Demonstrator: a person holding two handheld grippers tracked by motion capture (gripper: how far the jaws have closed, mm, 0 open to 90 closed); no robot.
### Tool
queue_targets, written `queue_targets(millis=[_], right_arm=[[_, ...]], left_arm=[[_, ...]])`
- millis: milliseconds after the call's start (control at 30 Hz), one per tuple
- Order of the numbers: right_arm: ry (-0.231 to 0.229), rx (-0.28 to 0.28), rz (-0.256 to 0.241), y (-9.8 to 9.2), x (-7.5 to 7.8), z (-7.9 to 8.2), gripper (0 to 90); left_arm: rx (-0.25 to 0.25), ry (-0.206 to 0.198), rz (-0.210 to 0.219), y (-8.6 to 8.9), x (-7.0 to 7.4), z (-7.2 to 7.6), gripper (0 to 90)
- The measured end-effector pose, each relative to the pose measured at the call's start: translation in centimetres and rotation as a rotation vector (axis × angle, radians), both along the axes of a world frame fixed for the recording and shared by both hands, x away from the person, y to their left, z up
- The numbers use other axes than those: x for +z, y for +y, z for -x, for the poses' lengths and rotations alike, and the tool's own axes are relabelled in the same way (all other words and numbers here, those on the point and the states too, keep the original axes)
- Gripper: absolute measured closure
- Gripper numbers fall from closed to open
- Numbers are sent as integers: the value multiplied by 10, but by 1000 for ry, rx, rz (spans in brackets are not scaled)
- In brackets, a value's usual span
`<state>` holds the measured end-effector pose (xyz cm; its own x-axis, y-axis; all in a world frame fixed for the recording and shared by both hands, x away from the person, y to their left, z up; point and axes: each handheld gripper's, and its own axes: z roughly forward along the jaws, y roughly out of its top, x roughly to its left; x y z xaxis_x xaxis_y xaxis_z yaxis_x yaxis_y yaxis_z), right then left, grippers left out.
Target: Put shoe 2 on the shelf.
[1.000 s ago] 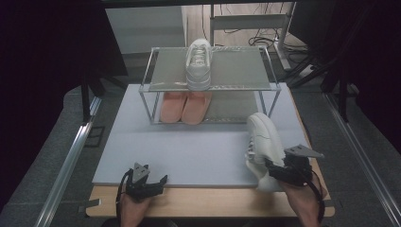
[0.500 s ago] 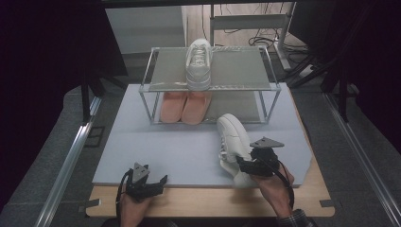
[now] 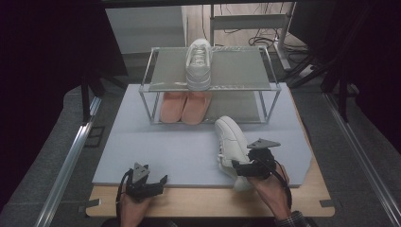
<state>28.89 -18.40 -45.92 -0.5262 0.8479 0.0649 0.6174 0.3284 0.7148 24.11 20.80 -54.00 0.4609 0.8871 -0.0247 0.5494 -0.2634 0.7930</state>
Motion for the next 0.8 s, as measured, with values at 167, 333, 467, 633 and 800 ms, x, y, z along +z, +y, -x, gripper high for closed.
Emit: queue_targets(millis=[167,333,467,633,800], right_arm=[[-25,28,33,3,5,0,84],[-35,32,58,4,8,0,37],[-41,41,44,0,17,0,17],[-48,49,49,-2,27,3,0],[-62,18,61,-3,34,6,104]], left_arm=[[0,0,0,0,0,0,132],[-1,1,-2,0,0,0,132],[-2,1,-3,0,0,0,132],[-2,1,-3,0,0,0,132],[-2,-1,-3,0,0,0,132]])
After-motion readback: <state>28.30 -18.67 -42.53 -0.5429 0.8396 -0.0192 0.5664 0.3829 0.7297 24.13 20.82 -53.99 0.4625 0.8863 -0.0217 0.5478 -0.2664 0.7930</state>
